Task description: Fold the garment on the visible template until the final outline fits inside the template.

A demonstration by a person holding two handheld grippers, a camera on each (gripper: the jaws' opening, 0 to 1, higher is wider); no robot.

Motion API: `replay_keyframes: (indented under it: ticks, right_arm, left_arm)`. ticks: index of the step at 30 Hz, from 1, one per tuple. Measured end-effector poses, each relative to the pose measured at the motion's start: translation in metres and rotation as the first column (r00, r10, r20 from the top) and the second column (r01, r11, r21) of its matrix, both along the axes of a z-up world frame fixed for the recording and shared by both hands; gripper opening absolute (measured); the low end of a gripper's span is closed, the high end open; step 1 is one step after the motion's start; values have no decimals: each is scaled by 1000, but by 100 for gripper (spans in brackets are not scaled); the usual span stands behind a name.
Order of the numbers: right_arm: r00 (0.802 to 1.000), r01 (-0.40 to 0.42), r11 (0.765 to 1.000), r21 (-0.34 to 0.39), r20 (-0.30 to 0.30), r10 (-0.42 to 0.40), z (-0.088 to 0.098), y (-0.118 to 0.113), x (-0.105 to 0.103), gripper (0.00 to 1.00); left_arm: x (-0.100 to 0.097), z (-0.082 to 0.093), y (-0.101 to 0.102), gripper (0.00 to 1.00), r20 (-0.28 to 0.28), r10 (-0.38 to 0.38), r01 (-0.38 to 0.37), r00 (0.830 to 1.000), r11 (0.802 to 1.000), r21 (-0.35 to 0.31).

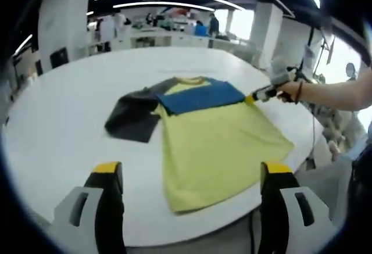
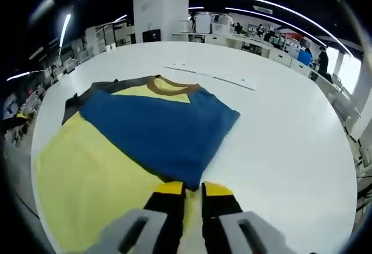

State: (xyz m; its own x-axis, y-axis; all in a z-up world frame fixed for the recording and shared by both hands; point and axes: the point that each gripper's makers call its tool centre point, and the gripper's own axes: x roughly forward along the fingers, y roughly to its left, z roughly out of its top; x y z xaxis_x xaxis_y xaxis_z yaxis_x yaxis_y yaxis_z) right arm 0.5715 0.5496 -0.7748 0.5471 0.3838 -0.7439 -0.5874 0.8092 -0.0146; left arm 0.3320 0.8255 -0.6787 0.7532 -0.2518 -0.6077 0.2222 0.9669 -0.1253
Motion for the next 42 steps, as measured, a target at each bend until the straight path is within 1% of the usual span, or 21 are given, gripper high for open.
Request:
replay_keyframes:
  ticks: [1,2,5,7,9,13,19,22,27,30,32,35,36,42]
  right_arm:
    - [1000,23,1000,-7,-8,-23,-1,-2,-2,2]
    - [999,43,999,14,8,-43,2,1,-1,0]
    - [998,66,998,4,18,-66,-1,-3,-1,0]
    - [998,60,998,-20,35,-59,0,-4,-2,0]
    - [998,57,998,-35,35,-56,-1,-6,1,0]
    - [998,54,998,-36,22,-53,-2,-13,2,0]
    - [1000,30,999,-39,7,-29,-1,-17,0,0]
    - [1000,12,999,-49,6,-11,-2,-19,1,0]
    - [1000,9,998,-59,6,-9,-1,-25,1,0]
    - [1000,15,997,-74,8,-14,-1,-36,3,0]
    - [1000,16,997,-73,5,-16,-1,-42,5,0]
    - [1000,12,998,-64,-1,-12,-1,-42,3,0]
    - [1000,9,998,-67,0,-9,-1,-47,5,0]
    - [1000,-6,997,-73,2,6,-1,-51,7,0]
  left_arm:
    - [0,1,1,94,1,2,-2,1000,1000,0]
    - [0,1,1,94,2,5,-5,1000,1000,-1]
    - [1,2,4,94,12,16,-15,1000,1000,-14]
    - [1,0,5,94,3,14,-14,1000,1000,-8]
    - [1,-1,5,94,-3,11,-11,1000,1000,0]
    - [2,-1,3,94,0,6,-6,1000,1000,-6]
    - [4,-4,3,93,-8,-2,2,1000,1000,-4]
    - [4,-3,3,93,-9,-3,3,1000,1000,-3]
    - [2,-5,4,93,-15,2,-2,1000,1000,0]
    - [2,-6,5,93,-17,6,-6,1000,1000,1]
    - [2,-6,5,92,-20,6,-6,1000,1000,4]
    - [2,-7,5,92,-22,8,-8,1000,1000,1]
    - [2,-7,5,92,-24,8,-8,1000,1000,1]
    - [2,-7,6,92,-27,9,-9,1000,1000,7]
